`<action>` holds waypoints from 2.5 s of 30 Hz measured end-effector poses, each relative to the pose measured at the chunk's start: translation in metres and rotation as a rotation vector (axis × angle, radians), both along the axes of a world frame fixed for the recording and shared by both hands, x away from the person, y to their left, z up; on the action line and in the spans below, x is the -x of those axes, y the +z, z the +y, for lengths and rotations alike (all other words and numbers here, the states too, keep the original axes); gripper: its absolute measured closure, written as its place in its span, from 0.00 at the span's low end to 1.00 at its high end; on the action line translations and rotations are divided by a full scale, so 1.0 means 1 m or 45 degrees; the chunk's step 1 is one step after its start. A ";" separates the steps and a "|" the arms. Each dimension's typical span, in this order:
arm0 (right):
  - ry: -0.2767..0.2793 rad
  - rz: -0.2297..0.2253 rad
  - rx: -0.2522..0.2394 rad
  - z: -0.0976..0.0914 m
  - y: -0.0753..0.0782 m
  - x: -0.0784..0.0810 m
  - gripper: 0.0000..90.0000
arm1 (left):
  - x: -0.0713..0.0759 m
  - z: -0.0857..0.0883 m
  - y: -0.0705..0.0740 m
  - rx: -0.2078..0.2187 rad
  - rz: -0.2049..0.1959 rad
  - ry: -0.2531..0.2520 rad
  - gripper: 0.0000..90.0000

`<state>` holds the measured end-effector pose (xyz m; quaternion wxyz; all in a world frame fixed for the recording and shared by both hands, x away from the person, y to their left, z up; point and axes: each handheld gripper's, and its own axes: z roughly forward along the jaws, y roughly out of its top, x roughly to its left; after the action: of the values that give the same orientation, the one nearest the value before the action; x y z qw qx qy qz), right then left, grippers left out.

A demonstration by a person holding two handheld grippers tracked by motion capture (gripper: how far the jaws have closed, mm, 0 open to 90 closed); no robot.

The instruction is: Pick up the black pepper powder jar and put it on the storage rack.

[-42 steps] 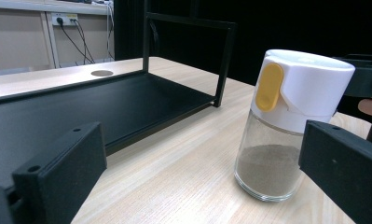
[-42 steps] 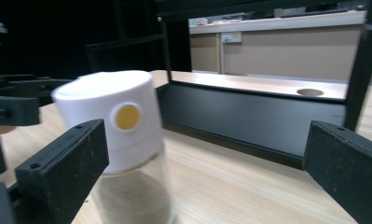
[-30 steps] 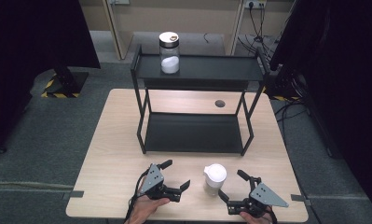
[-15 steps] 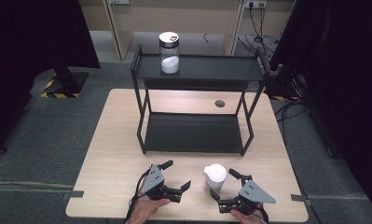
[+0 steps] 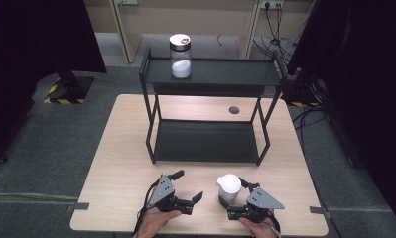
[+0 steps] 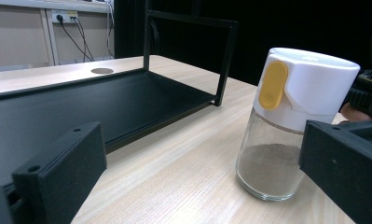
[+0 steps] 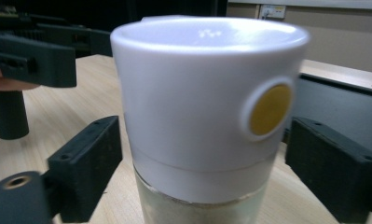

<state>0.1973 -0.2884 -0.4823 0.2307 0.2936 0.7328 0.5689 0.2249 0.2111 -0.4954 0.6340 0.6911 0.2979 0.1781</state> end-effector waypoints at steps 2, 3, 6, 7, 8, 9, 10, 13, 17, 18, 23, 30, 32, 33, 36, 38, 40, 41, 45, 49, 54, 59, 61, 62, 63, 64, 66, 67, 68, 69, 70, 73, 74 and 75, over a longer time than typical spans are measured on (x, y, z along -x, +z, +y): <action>0.013 0.002 0.013 0.001 0.000 -0.001 0.21 | 0.000 0.000 0.000 0.002 0.005 0.002 0.00; 0.009 0.000 0.021 0.002 0.000 -0.001 0.25 | -0.001 0.000 -0.001 0.004 0.008 0.001 0.00; 0.005 0.011 0.027 0.002 0.000 -0.001 0.31 | 0.000 -0.001 -0.001 0.000 0.009 -0.003 0.00; 0.007 0.011 0.028 0.002 0.000 -0.001 0.33 | 0.000 -0.001 -0.001 -0.001 0.008 -0.005 0.00; 0.007 0.010 0.030 0.002 0.000 -0.001 0.34 | 0.000 -0.001 -0.001 -0.002 0.009 -0.004 0.00; 0.007 0.012 0.027 0.002 0.000 -0.001 0.34 | 0.000 -0.001 -0.001 -0.002 0.010 -0.005 0.00; 0.006 0.016 0.022 0.002 0.000 -0.001 0.34 | 0.000 -0.001 -0.001 -0.002 0.010 -0.004 0.00; 0.000 0.018 0.015 0.002 -0.001 0.000 0.34 | -0.001 -0.001 0.000 -0.004 0.009 -0.002 0.00; -0.010 -0.010 0.017 0.001 0.000 0.004 0.34 | -0.001 0.000 0.000 -0.002 0.009 0.002 0.00; -0.012 -0.016 0.004 0.000 0.001 0.005 0.34 | -0.001 0.000 0.000 -0.003 0.010 0.002 0.00; -0.018 -0.048 -0.024 -0.004 0.008 0.009 0.34 | 0.000 0.000 -0.001 -0.002 0.008 0.000 0.00; -0.019 -0.057 -0.029 -0.007 0.021 0.011 0.34 | -0.001 0.000 0.000 -0.001 0.007 0.004 0.00; -0.015 -0.065 -0.025 -0.008 0.024 0.011 0.34 | 0.000 0.000 0.000 -0.001 0.006 0.004 0.00; -0.014 -0.068 -0.029 -0.008 0.026 0.011 0.34 | 0.000 0.000 0.000 -0.002 0.007 0.004 0.00; -0.014 -0.075 -0.041 -0.010 0.030 0.010 0.34 | -0.001 0.000 0.000 -0.002 0.006 0.004 0.00; -0.016 -0.081 -0.036 -0.010 0.034 0.009 0.34 | -0.001 0.000 0.000 -0.004 0.007 0.003 0.00; -0.018 -0.086 -0.030 -0.009 0.039 0.008 0.34 | -0.001 0.000 -0.001 -0.005 0.008 0.003 0.00; -0.019 -0.089 -0.027 -0.009 0.041 0.008 0.34 | -0.001 0.000 -0.001 -0.007 0.008 0.002 0.00; -0.016 -0.085 -0.048 -0.010 0.049 0.004 0.34 | -0.001 0.000 -0.001 -0.006 0.009 0.002 0.00; -0.010 -0.082 -0.042 -0.009 0.063 -0.001 0.34 | -0.001 0.000 -0.001 -0.007 0.009 0.004 0.00; 0.013 -0.091 -0.041 -0.008 0.084 -0.010 0.34 | -0.001 0.000 -0.001 -0.006 0.010 0.003 0.00; 0.043 -0.106 -0.034 -0.005 0.108 -0.021 0.34 | -0.001 0.000 -0.001 -0.006 0.008 0.003 0.00; 0.056 -0.113 -0.032 -0.004 0.117 -0.025 0.34 | -0.001 0.000 -0.001 -0.006 0.009 0.003 0.00; 0.065 -0.111 -0.037 -0.003 0.121 -0.028 0.34 | -0.001 0.000 -0.001 -0.007 0.009 0.004 0.00; 0.071 -0.106 -0.044 -0.003 0.125 -0.031 0.34 | -0.001 0.000 -0.001 -0.006 0.009 0.004 0.00; 0.078 -0.101 -0.052 -0.003 0.128 -0.034 0.34 | -0.001 0.000 -0.001 -0.005 0.009 0.005 0.00; 0.088 -0.093 -0.061 -0.003 0.135 -0.039 0.34 | -0.001 0.001 -0.001 -0.006 0.010 0.006 0.00; 0.091 -0.090 -0.063 -0.003 0.138 -0.042 0.34 | -0.001 0.001 -0.001 -0.005 0.010 0.006 0.00; 0.092 -0.091 -0.063 -0.002 0.141 -0.044 0.34 | -0.001 0.001 -0.001 -0.005 0.010 0.006 0.00; 0.092 -0.092 -0.059 -0.002 0.145 -0.046 0.34 | -0.001 0.001 -0.001 -0.006 0.009 0.006 0.00; 0.094 -0.096 -0.056 -0.001 0.148 -0.047 0.34 | -0.001 0.001 -0.001 -0.007 0.009 0.005 0.00; 0.097 -0.099 -0.043 0.001 0.158 -0.053 0.34 | -0.001 0.000 -0.001 -0.008 0.010 0.003 0.00; 0.100 -0.100 -0.038 0.002 0.161 -0.054 0.34 | -0.001 0.000 -0.001 -0.008 0.010 0.003 0.00; 0.103 -0.103 -0.038 0.003 0.165 -0.056 0.34 | -0.001 0.000 -0.001 -0.007 0.011 0.002 0.00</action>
<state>0.2535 -0.2859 -0.3178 0.2324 0.2440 0.7256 0.6000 0.2262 0.2114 -0.4962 0.6308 0.6932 0.3006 0.1766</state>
